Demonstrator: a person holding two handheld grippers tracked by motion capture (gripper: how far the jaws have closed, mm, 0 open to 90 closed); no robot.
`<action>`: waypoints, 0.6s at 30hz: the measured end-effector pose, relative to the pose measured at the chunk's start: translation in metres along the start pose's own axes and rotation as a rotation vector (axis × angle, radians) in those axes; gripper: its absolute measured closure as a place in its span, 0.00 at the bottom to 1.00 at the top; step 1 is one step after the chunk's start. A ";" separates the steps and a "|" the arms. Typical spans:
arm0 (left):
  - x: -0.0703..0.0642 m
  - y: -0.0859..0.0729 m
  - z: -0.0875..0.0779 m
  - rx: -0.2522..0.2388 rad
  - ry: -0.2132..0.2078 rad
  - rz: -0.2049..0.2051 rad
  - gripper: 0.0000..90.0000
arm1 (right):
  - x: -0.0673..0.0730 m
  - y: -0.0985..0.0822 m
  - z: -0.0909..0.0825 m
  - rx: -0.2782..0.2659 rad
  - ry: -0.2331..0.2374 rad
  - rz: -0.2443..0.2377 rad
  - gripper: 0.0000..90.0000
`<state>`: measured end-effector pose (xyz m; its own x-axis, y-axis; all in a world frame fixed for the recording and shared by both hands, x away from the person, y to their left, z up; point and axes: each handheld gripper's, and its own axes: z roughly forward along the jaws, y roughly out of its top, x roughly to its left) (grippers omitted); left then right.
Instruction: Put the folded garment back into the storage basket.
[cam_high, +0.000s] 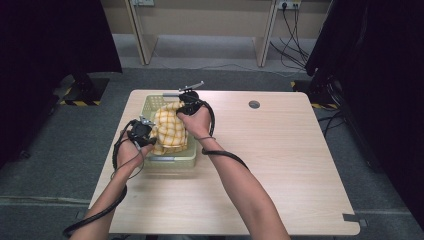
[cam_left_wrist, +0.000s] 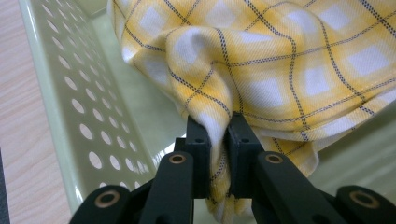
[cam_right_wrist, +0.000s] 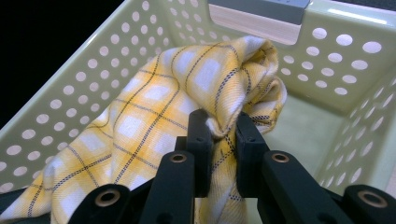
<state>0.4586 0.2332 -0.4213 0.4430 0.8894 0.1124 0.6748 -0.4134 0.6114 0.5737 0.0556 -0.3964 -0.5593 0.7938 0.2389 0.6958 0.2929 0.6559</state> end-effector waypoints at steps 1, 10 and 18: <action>0.000 0.000 0.000 0.002 0.001 -0.002 0.90 | 0.000 0.000 0.000 0.002 0.001 0.001 0.89; 0.001 0.000 0.002 0.013 -0.005 -0.002 0.90 | 0.000 -0.001 0.006 0.028 -0.005 0.000 0.88; 0.000 -0.001 0.003 0.016 -0.009 -0.003 0.89 | -0.001 -0.001 0.010 0.054 -0.011 -0.002 0.85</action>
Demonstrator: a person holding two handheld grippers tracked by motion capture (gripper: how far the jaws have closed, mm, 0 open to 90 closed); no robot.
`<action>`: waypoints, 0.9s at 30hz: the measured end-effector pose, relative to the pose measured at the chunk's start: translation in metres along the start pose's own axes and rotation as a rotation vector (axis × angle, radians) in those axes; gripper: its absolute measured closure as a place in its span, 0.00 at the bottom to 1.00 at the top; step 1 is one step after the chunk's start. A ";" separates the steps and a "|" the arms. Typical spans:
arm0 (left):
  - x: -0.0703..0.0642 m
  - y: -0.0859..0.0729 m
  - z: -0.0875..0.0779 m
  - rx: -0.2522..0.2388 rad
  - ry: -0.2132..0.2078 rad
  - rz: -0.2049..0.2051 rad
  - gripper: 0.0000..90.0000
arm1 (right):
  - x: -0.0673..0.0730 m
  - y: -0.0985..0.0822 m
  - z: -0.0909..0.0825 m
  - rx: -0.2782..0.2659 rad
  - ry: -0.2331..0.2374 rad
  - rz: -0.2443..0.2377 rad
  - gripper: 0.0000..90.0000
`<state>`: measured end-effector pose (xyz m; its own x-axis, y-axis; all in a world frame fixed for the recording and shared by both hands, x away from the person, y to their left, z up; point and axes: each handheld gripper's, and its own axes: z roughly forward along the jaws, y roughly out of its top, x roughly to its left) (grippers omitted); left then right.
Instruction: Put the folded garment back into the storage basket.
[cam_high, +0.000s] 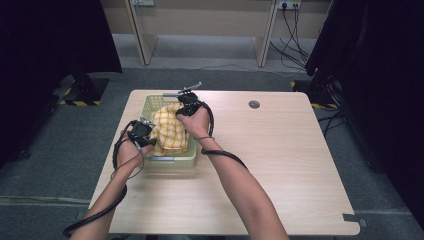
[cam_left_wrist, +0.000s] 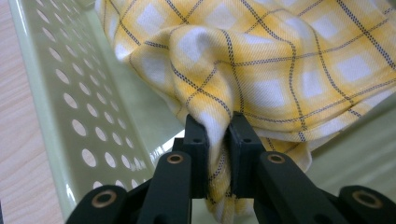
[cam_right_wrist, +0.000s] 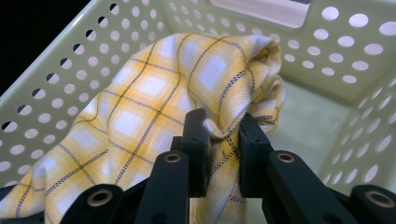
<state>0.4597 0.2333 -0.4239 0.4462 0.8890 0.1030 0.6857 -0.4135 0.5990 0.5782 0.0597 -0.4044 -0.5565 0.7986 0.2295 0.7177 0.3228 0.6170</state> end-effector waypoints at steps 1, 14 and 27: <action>0.000 0.000 0.000 0.001 0.000 0.000 0.89 | 0.000 0.000 0.001 0.005 -0.001 -0.003 0.85; -0.001 -0.001 -0.004 -0.018 -0.002 -0.016 0.79 | 0.002 0.000 0.004 0.010 -0.040 -0.029 0.66; -0.001 0.002 -0.015 -0.055 0.019 -0.024 0.67 | 0.006 0.005 -0.008 -0.045 -0.070 -0.062 0.53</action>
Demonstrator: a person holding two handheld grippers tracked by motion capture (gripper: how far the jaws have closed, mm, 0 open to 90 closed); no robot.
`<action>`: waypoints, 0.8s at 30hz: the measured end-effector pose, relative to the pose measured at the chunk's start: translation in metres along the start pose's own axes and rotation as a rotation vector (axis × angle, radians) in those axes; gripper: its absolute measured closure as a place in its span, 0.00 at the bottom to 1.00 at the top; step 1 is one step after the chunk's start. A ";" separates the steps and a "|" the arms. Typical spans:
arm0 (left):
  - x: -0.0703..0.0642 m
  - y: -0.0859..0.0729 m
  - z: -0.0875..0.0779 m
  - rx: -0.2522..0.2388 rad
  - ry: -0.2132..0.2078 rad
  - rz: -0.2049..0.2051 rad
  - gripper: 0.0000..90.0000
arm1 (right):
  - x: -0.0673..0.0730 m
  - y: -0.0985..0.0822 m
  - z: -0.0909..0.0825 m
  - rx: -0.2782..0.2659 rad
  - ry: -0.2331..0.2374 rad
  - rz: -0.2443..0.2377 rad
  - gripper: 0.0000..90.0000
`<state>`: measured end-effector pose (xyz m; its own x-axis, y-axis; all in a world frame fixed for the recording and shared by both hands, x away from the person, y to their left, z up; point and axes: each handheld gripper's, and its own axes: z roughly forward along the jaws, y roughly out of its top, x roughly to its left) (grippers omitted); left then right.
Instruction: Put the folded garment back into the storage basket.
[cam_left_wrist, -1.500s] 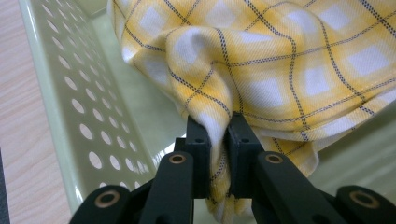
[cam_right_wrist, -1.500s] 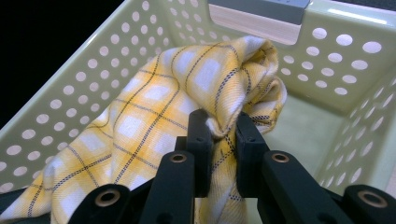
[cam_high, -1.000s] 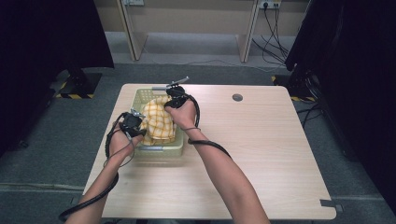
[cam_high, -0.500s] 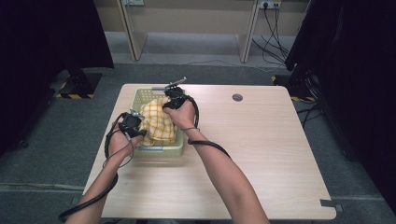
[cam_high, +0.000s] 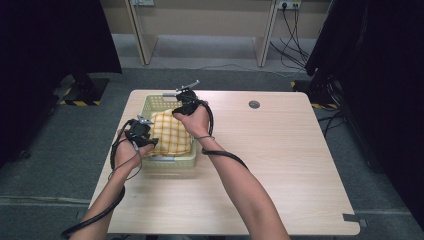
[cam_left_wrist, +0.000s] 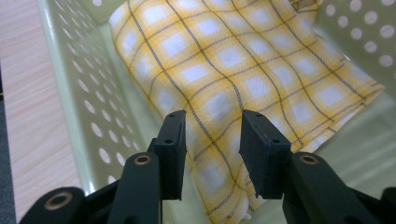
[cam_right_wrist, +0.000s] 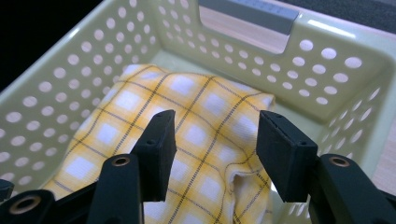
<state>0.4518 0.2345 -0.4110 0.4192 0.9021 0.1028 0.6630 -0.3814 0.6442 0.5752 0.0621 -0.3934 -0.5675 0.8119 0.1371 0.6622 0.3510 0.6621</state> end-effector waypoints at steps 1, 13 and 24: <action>0.001 0.000 -0.001 -0.002 0.002 -0.001 0.67 | 0.000 0.001 -0.002 -0.004 0.001 -0.001 0.53; 0.000 -0.003 -0.007 -0.036 0.017 -0.016 0.57 | -0.002 -0.002 -0.008 0.016 0.023 -0.022 0.47; -0.004 -0.005 -0.018 -0.097 0.035 -0.023 0.47 | -0.002 -0.005 -0.019 0.014 0.073 -0.055 0.36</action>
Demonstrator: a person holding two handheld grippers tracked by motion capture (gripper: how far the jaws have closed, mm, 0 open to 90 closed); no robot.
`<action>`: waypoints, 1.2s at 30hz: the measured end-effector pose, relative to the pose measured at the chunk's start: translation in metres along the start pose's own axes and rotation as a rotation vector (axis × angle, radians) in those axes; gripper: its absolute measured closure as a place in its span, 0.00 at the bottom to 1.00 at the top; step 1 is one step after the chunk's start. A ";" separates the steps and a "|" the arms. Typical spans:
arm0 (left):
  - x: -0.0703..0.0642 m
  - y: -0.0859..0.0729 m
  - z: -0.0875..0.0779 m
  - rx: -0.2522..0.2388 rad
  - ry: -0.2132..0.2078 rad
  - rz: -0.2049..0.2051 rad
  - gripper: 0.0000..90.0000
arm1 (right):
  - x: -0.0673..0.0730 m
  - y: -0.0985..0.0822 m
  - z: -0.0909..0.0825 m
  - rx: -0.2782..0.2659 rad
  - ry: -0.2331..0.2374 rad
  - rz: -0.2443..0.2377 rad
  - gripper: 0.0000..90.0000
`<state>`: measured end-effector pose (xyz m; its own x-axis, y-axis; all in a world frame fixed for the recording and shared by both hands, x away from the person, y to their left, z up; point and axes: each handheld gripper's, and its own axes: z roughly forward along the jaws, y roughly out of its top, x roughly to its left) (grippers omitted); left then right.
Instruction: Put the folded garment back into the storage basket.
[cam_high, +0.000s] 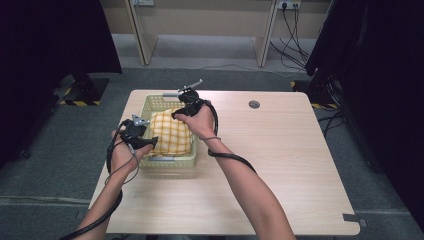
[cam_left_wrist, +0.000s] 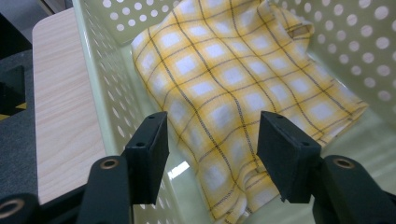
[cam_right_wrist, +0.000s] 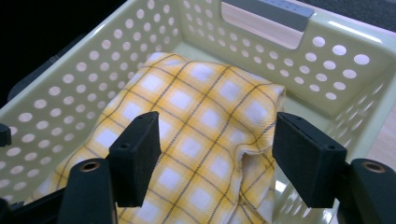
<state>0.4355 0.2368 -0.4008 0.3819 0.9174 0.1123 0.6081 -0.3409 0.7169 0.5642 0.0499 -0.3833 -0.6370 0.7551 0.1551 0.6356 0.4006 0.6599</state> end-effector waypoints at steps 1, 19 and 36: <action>0.000 0.000 0.000 0.000 0.000 0.000 0.47 | 0.000 -0.001 -0.001 -0.005 0.002 -0.005 0.36; -0.007 -0.008 -0.015 -0.053 0.008 -0.014 0.32 | 0.000 -0.007 -0.023 -0.012 0.034 -0.036 0.25; -0.020 -0.017 -0.029 -0.108 -0.009 -0.008 0.25 | -0.018 -0.027 -0.051 -0.053 0.070 -0.013 0.21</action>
<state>0.3973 0.2301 -0.3957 0.3842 0.9178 0.1004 0.5330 -0.3092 0.7876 0.5359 -0.0011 -0.3665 -0.6748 0.7114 0.1963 0.6047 0.3806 0.6996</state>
